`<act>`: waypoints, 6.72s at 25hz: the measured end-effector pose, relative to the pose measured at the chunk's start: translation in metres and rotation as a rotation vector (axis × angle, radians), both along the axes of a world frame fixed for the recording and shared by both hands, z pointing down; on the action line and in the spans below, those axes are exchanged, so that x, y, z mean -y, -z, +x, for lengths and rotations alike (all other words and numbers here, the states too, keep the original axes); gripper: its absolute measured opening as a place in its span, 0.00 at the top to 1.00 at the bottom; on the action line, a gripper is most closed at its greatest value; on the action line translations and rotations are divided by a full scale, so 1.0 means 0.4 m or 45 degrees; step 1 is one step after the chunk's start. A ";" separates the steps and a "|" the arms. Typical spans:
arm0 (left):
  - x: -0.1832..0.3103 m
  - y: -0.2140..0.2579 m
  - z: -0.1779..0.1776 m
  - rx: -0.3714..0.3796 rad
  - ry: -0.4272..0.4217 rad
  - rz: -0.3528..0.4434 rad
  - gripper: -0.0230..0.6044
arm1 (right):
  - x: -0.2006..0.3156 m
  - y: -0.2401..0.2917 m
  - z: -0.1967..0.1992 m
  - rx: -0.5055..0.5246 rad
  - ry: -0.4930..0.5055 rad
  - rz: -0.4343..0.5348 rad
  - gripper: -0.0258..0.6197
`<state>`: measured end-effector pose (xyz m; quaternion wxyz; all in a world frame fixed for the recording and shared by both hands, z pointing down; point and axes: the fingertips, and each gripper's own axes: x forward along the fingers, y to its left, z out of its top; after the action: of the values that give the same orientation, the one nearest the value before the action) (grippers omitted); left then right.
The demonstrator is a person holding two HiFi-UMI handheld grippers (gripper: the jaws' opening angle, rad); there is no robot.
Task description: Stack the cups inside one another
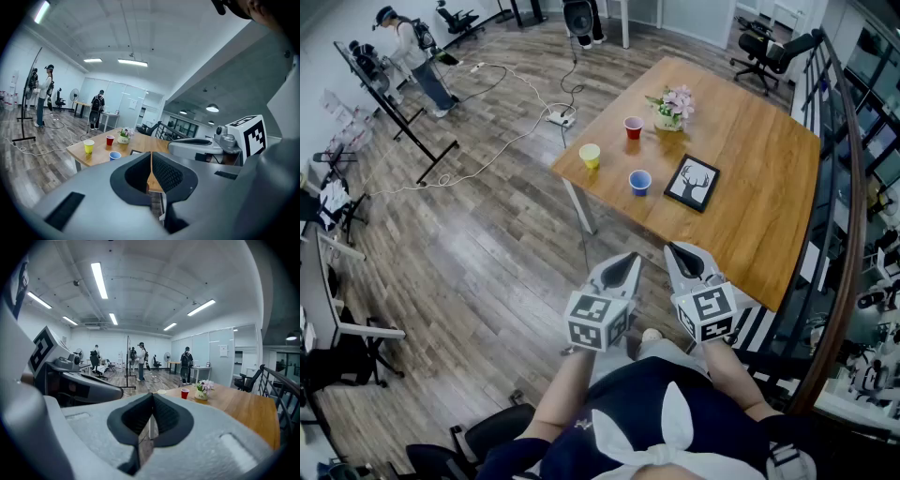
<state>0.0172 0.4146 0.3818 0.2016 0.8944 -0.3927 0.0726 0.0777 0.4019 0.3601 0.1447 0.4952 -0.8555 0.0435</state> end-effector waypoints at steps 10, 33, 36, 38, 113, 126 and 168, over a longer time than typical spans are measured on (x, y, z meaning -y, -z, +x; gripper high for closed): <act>0.010 -0.011 -0.078 -0.008 -0.034 0.039 0.92 | -0.004 -0.033 -0.060 -0.010 -0.065 0.030 0.96; 0.185 -0.078 -0.127 0.013 -0.077 -0.016 0.92 | 0.188 -0.114 -0.072 -0.110 -0.150 -0.055 0.84; 0.250 -0.086 -0.123 0.028 -0.079 -0.033 0.92 | 0.253 -0.118 -0.080 -0.141 -0.120 -0.051 0.77; 0.296 -0.097 -0.123 0.035 -0.070 -0.035 0.92 | 0.297 -0.130 -0.081 -0.145 -0.105 -0.055 0.73; 0.915 -0.358 -0.030 0.267 -0.109 -0.240 0.92 | 0.856 -0.673 -0.008 -0.379 0.203 -0.731 0.46; 0.896 -0.365 -0.036 0.263 -0.121 -0.252 0.92 | 0.852 -0.639 -0.006 -0.383 0.201 -0.699 0.47; 0.961 -0.325 -0.034 0.241 -0.098 -0.204 0.92 | 0.997 -0.249 0.088 -0.195 0.091 -0.303 0.47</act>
<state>0.0036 0.0303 0.5120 0.2315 0.8789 -0.3684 0.1953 0.1128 0.0031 0.4598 0.2687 0.4458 -0.8478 0.1016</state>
